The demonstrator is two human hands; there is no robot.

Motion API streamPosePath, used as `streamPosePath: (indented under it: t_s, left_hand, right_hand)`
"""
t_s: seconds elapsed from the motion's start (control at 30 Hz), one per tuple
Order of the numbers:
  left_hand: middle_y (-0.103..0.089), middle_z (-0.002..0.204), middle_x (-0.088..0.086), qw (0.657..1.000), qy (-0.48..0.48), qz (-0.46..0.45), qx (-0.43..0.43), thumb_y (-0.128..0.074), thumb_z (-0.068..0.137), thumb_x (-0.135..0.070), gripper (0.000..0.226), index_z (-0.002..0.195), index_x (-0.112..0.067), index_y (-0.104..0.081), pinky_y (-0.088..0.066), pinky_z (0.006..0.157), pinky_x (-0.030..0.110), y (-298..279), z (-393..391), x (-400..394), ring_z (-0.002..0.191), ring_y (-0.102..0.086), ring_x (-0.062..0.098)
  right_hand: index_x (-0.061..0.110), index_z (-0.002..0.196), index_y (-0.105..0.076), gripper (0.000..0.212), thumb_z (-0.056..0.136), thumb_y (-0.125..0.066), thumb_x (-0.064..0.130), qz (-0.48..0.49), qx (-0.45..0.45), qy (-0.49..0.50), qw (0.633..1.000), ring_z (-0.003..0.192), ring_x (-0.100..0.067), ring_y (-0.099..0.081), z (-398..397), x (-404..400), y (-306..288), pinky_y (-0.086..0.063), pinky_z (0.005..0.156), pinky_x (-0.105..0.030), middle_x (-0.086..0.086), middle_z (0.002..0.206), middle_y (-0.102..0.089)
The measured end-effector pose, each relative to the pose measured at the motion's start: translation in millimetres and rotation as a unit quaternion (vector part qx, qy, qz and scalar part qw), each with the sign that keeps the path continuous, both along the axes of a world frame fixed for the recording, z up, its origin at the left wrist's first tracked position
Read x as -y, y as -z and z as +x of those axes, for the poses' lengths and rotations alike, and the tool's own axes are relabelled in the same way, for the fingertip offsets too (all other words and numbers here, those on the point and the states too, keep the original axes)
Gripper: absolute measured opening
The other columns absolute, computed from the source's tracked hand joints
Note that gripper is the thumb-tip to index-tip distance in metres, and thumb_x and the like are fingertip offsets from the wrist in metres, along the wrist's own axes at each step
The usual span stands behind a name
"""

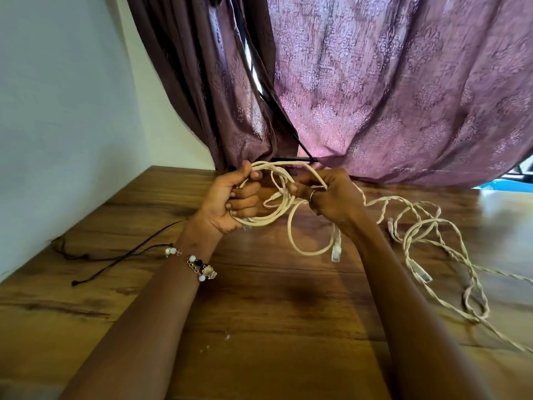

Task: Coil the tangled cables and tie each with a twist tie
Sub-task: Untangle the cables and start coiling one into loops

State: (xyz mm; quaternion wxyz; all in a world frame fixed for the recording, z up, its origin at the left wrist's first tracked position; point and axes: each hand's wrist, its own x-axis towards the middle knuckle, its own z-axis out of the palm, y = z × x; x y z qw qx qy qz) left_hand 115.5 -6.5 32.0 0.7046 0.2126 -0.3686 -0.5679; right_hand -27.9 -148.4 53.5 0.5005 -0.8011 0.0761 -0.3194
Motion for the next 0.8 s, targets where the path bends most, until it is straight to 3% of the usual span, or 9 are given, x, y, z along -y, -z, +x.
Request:
streamPosePath:
  t_s: [0.1, 0.17, 0.27, 0.37, 0.43, 0.57, 0.7, 0.8]
  left_hand:
    - [-0.031, 0.05, 0.0, 0.992, 0.107, -0.034, -0.063, -0.046, 0.098, -0.026, 0.027, 0.093, -0.001, -0.056, -0.033, 0.037, 0.022, 2, 0, 6, 0.035, -0.031, 0.011]
    - [-0.032, 0.051, 0.002, 0.99, 0.112, -0.036, -0.083, -0.043, 0.099, -0.025, 0.028, 0.094, 0.0, -0.055, -0.033, 0.039, 0.023, 2, -5, 11, 0.037, -0.032, 0.013]
    - [-0.03, 0.041, -0.004, 0.997, -0.003, 0.023, -0.074, -0.039, 0.098, -0.029, 0.033, 0.08, -0.008, -0.054, -0.026, 0.03, 0.017, 3, -12, 18, 0.03, -0.022, 0.006]
    - [-0.029, 0.033, -0.008, 0.984, -0.144, 0.098, -0.026, -0.027, 0.102, -0.034, 0.039, 0.073, -0.014, -0.043, -0.017, 0.025, 0.01, 8, -20, 25, 0.02, -0.021, 0.002]
    - [-0.027, 0.033, -0.008, 0.979, -0.168, 0.119, -0.007, -0.028, 0.102, -0.034, 0.038, 0.074, -0.013, -0.043, -0.017, 0.025, 0.008, 9, -25, 30, 0.02, -0.022, 0.0]
    - [-0.028, 0.036, -0.008, 0.977, -0.148, 0.144, 0.055, -0.033, 0.098, -0.037, 0.036, 0.076, -0.011, -0.045, -0.018, 0.027, 0.006, 8, -20, 26, 0.022, -0.022, -0.001]
    - [-0.027, 0.038, -0.009, 0.969, -0.1, 0.18, 0.135, -0.04, 0.09, -0.04, 0.033, 0.081, -0.01, -0.048, -0.018, 0.031, 0.004, 6, -15, 15, 0.024, -0.021, -0.002]
    - [-0.025, 0.039, -0.009, 0.973, -0.076, 0.165, 0.14, -0.041, 0.09, -0.037, 0.029, 0.08, -0.012, -0.048, -0.017, 0.031, 0.005, 0, -12, 5, 0.025, -0.019, -0.002]
  right_hand:
    - [-0.004, 0.091, -0.07, 0.012, 0.081, -0.071, 0.002, -0.021, 0.013, 0.029, 0.999, 0.038, 0.002, -0.046, 2, -1, 5, -0.034, 0.042, -0.007, 0.016, 0.047, -0.058]
    - [0.0, 0.089, -0.071, 0.014, 0.078, -0.075, 0.006, -0.107, 0.048, 0.095, 0.989, 0.05, 0.005, -0.055, 8, 0, 12, -0.037, 0.051, -0.004, 0.014, 0.062, -0.065]
    - [0.007, 0.096, -0.066, 0.027, 0.074, -0.079, 0.016, -0.233, 0.077, 0.172, 0.954, 0.071, 0.004, -0.059, 16, 8, 20, -0.04, 0.063, -0.01, 0.014, 0.077, -0.062]
    - [0.006, 0.126, -0.054, 0.059, 0.072, -0.077, 0.008, -0.402, 0.06, 0.192, 0.893, 0.093, -0.027, -0.057, 19, 16, 27, -0.047, 0.08, -0.038, -0.01, 0.104, -0.064]
    - [0.005, 0.132, -0.049, 0.063, 0.073, -0.07, -0.002, -0.471, 0.077, 0.17, 0.862, 0.094, -0.034, -0.057, 21, 9, 28, -0.051, 0.076, -0.043, -0.018, 0.107, -0.06]
    - [0.005, 0.103, -0.07, 0.03, 0.083, -0.049, 0.011, -0.477, 0.129, 0.121, 0.861, 0.079, -0.032, -0.065, 22, 6, 23, -0.054, 0.06, -0.035, -0.014, 0.091, -0.068]
    - [0.005, 0.091, -0.073, 0.015, 0.078, -0.071, 0.011, -0.439, 0.131, 0.12, 0.881, 0.072, -0.02, -0.064, 15, 23, 17, -0.045, 0.065, -0.029, -0.01, 0.08, -0.071]
    - [0.005, 0.086, -0.074, 0.017, 0.077, -0.074, 0.02, -0.418, 0.132, 0.124, 0.89, 0.067, -0.02, -0.064, 8, 33, 12, -0.046, 0.064, -0.029, -0.009, 0.077, -0.072]
